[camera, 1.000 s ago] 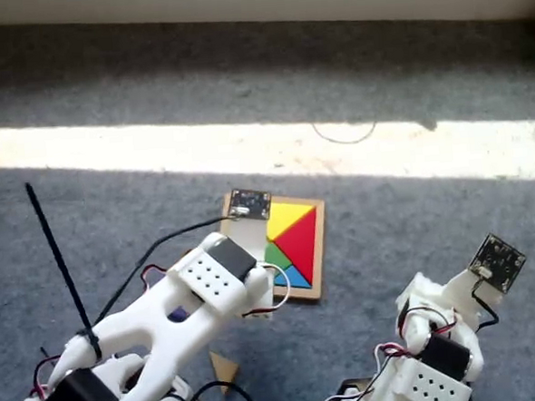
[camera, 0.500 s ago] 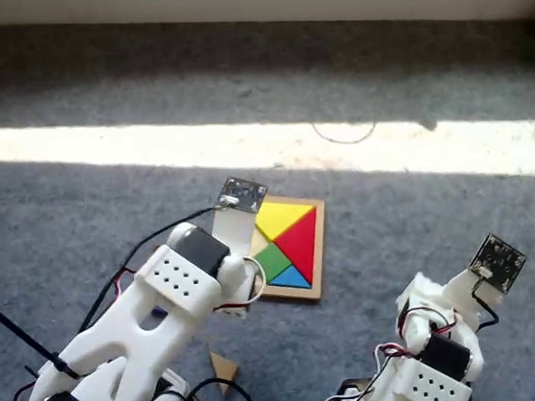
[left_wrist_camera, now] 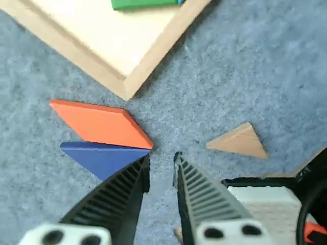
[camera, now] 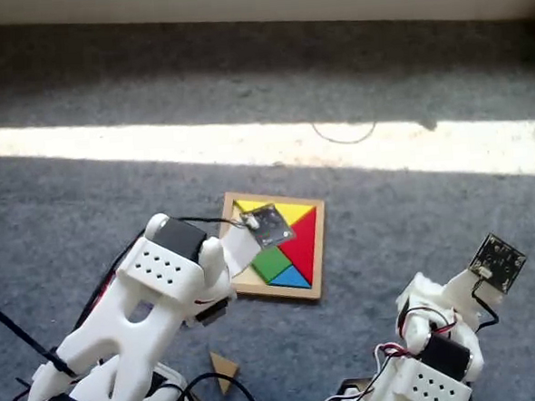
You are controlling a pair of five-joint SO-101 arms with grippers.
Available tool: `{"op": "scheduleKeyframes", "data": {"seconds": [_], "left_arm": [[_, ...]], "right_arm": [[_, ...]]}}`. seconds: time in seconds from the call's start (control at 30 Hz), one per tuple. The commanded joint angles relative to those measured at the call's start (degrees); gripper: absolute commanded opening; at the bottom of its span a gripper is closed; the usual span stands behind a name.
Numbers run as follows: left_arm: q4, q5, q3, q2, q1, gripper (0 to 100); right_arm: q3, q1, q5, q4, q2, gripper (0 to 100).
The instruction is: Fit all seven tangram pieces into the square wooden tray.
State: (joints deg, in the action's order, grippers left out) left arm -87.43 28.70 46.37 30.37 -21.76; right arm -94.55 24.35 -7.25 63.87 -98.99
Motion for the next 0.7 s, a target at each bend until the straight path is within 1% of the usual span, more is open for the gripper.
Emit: {"op": "scheduleKeyframes", "data": {"seconds": [0.0, 0.1, 0.27, 0.43, 0.57, 0.67], "left_arm": [[-0.4, 5.6, 1.9, 1.7, -1.9, 13], [0.9, 5.6, 5.9, 1.8, -6.5, 20], [6.0, 5.0, 9.1, 1.8, -11.2, 22], [9.4, -4.2, 12.8, 1.8, -17.2, 22], [15.5, -11.9, 17.8, 1.7, -23.5, 22], [17.9, -13.4, 18.5, 1.5, -23.7, 22]], "right_arm": [[0.3, -0.7, -0.4, -1.2, -0.5, 0.5], [0.3, -0.7, -0.4, -1.2, -0.5, 0.5], [0.3, -0.7, -0.4, -1.2, -0.5, 0.5], [0.3, -0.7, -0.4, -1.2, -0.5, 0.5], [0.3, -0.7, -0.4, -1.2, -0.5, 0.5], [0.3, -0.7, -0.4, -1.2, -0.5, 0.5]]}}
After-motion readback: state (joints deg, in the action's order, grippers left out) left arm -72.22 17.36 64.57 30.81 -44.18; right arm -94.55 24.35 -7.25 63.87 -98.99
